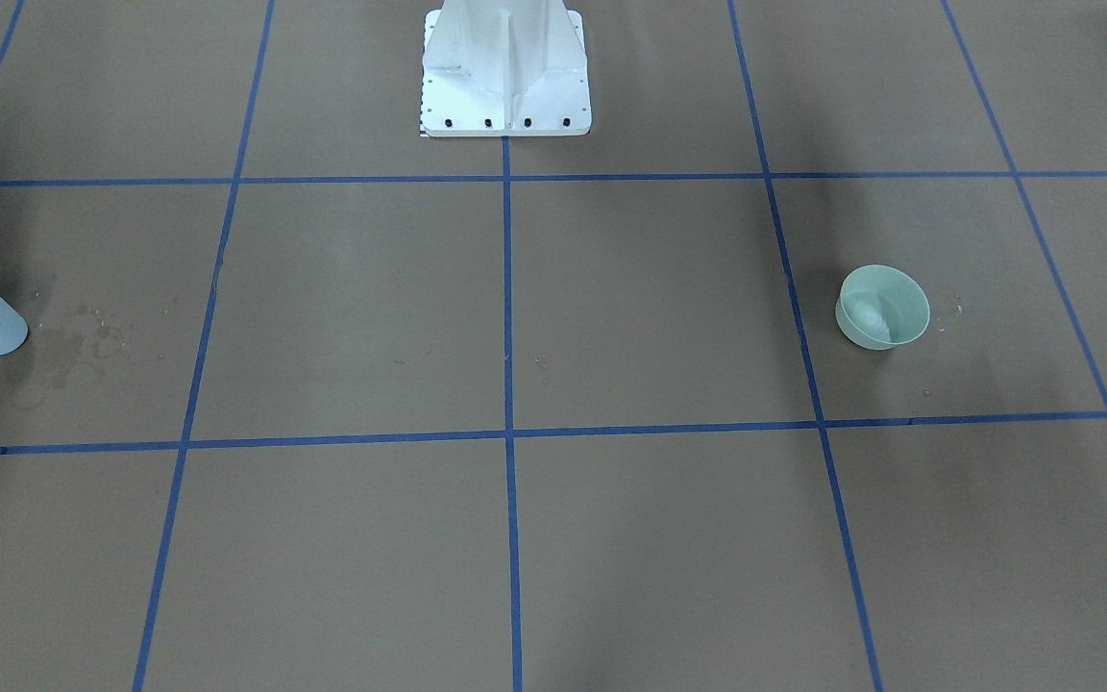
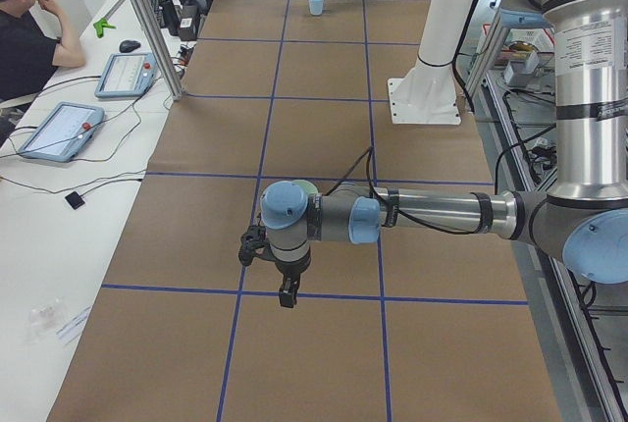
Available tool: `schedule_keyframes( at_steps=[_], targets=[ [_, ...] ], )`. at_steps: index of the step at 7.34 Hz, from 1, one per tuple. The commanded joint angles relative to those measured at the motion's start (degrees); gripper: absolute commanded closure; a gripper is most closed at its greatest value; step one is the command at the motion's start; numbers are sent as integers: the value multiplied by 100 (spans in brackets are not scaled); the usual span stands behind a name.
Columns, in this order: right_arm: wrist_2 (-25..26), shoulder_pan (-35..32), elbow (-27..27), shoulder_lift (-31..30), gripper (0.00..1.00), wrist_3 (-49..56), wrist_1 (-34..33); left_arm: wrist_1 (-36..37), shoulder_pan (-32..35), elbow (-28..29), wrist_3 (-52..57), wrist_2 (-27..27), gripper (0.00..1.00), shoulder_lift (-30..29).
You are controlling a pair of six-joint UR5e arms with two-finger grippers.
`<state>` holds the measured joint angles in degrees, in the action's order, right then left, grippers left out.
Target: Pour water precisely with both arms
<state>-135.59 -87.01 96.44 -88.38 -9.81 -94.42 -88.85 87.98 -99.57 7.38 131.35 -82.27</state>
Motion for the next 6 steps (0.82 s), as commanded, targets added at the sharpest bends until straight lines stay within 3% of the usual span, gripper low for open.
schedule_keyframes(
  at_steps=[1, 4, 6],
  targets=[
    [-2, 0, -3, 14, 0, 5, 3, 0, 0, -1, 0, -4, 0, 0],
    [7, 0, -38, 67, 0, 5, 38, 0, 0, -149, 9, 14, 0, -9],
    [-54, 0, 6, 58, 0, 5, 38, -506, -44, -211, 35, -21, 0, -279]
  ],
)
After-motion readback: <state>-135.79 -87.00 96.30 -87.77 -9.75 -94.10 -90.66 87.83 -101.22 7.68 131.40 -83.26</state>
